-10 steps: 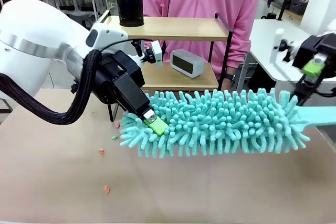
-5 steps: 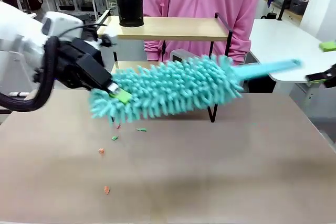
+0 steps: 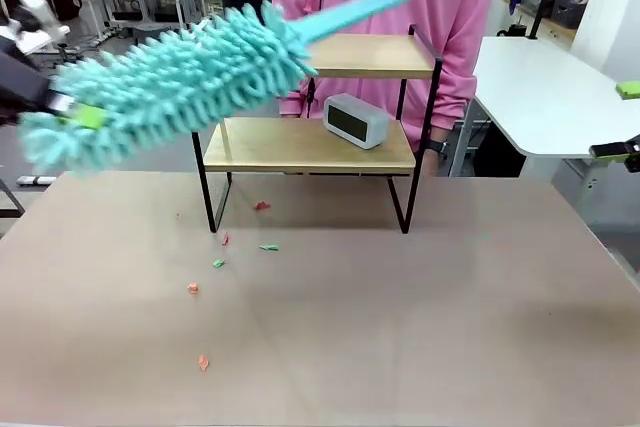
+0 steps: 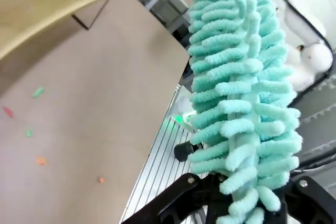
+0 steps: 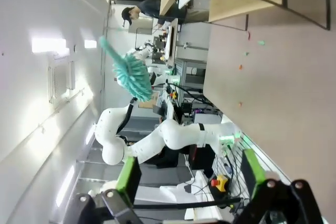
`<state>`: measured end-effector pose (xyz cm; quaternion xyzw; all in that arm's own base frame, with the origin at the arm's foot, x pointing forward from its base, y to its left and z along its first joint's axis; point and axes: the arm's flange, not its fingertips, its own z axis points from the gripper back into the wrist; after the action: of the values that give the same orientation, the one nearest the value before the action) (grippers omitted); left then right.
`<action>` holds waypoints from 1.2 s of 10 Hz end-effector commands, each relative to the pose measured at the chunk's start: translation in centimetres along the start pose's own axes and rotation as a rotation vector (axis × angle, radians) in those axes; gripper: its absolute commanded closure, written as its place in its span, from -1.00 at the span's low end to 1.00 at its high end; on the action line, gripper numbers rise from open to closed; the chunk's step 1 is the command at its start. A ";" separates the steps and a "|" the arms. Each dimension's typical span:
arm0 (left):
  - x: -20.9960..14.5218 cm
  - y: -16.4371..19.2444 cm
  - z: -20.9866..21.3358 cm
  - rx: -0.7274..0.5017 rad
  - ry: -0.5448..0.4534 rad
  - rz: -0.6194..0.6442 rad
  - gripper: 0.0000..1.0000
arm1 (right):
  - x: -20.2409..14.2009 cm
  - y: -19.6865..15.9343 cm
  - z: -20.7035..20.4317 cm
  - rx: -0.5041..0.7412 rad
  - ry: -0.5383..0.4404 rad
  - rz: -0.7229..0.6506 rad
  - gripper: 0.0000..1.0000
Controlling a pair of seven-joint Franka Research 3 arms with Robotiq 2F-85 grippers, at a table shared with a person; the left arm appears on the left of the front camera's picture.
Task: Clean the shelf.
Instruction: Hand the Duster back to the human.
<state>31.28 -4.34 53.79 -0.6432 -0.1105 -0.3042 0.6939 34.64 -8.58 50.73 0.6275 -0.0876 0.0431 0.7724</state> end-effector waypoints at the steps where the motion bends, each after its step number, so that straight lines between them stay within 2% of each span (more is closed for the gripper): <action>1: -1.5 -1.9 3.2 -0.070 0.008 -0.149 1.00 | 0.4 0.2 0.6 0.008 0.005 0.029 -1.00; 3: -2.2 -2.3 7.6 -0.049 -0.200 -0.164 1.00 | 0.4 0.2 0.6 0.008 0.005 0.029 -1.00; 4: -2.9 -1.9 10.4 -0.052 -0.356 -0.157 1.00 | 0.4 0.2 0.6 0.008 0.005 0.029 -1.00; 6: -5.1 -1.1 14.9 0.034 -0.683 -0.103 1.00 | 0.4 0.2 0.6 0.008 0.005 0.029 -1.00; 7: -6.1 -0.8 16.8 0.118 -0.826 -0.095 1.00 | 0.4 0.2 0.6 0.008 0.005 0.029 -1.00; 8: -6.5 0.3 17.5 0.131 -0.838 -0.025 1.00 | 0.4 0.2 0.6 0.008 0.005 0.029 -1.00; 10: -5.6 4.1 16.6 0.156 -0.676 0.236 1.00 | 0.4 0.2 0.6 0.008 0.005 0.029 -1.00; 11: -4.9 5.9 16.4 0.174 -0.662 0.341 1.00 | 0.4 0.2 0.6 0.008 0.005 0.029 -1.00; 12: -4.2 7.5 16.3 0.257 -0.652 0.506 1.00 | 0.4 0.2 0.6 0.008 0.005 0.029 -1.00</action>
<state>34.97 12.41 46.98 -0.6421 -0.2538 0.0688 0.7201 34.83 -8.88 50.84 0.6269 -0.0884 0.0445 0.7728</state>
